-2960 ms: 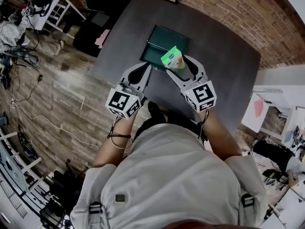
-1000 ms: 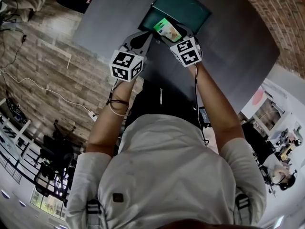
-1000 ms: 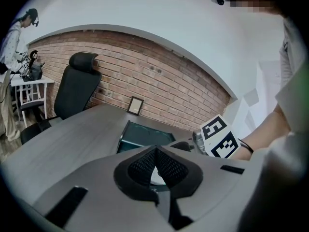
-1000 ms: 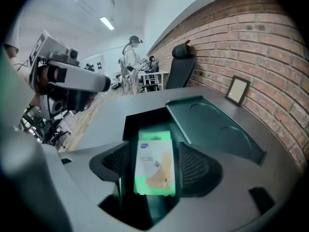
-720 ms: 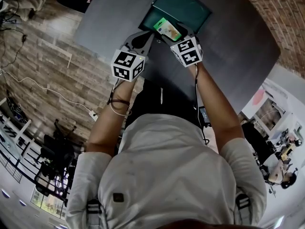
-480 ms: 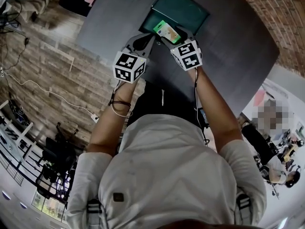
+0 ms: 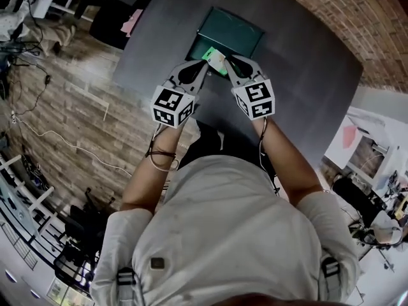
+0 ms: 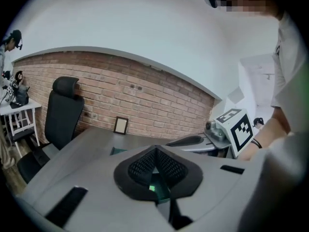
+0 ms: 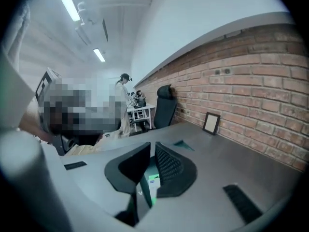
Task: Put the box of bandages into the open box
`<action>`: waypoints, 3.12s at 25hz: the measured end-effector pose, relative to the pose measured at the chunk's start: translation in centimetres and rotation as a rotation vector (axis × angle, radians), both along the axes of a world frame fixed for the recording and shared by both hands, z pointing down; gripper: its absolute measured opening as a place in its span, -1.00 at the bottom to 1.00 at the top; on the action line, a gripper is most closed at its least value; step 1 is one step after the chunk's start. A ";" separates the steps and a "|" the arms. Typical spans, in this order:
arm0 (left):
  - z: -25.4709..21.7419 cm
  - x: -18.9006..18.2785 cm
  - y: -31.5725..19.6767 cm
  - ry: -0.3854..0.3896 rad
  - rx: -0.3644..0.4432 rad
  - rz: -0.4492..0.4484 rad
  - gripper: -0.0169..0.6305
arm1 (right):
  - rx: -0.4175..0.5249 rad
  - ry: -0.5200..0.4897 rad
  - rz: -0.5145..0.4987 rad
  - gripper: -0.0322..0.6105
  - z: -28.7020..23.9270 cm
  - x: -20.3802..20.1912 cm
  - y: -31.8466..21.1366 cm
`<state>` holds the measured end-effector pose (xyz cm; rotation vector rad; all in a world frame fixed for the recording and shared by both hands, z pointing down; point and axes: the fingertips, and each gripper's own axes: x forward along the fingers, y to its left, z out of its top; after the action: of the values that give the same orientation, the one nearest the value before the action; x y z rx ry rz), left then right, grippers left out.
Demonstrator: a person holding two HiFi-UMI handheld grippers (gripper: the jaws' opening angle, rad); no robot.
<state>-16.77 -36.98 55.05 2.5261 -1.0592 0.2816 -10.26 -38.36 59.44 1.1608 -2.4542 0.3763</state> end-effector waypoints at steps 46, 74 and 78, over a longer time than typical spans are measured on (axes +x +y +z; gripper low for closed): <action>-21.7 16.7 30.4 0.005 0.395 -0.128 -0.90 | 0.432 -0.182 -0.252 -0.83 -23.9 16.4 30.9; -24.0 6.6 44.7 0.042 0.430 -0.076 -0.90 | 0.475 -0.185 -0.205 -0.83 -26.9 7.5 45.9; -23.9 6.5 45.1 0.039 0.439 -0.061 -0.90 | 0.446 -0.185 -0.175 -0.83 -27.1 7.3 46.5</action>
<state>-10.24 8.15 31.14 2.8566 -1.2967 -0.0235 -2.96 8.17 32.34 1.0998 -2.8705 -0.1320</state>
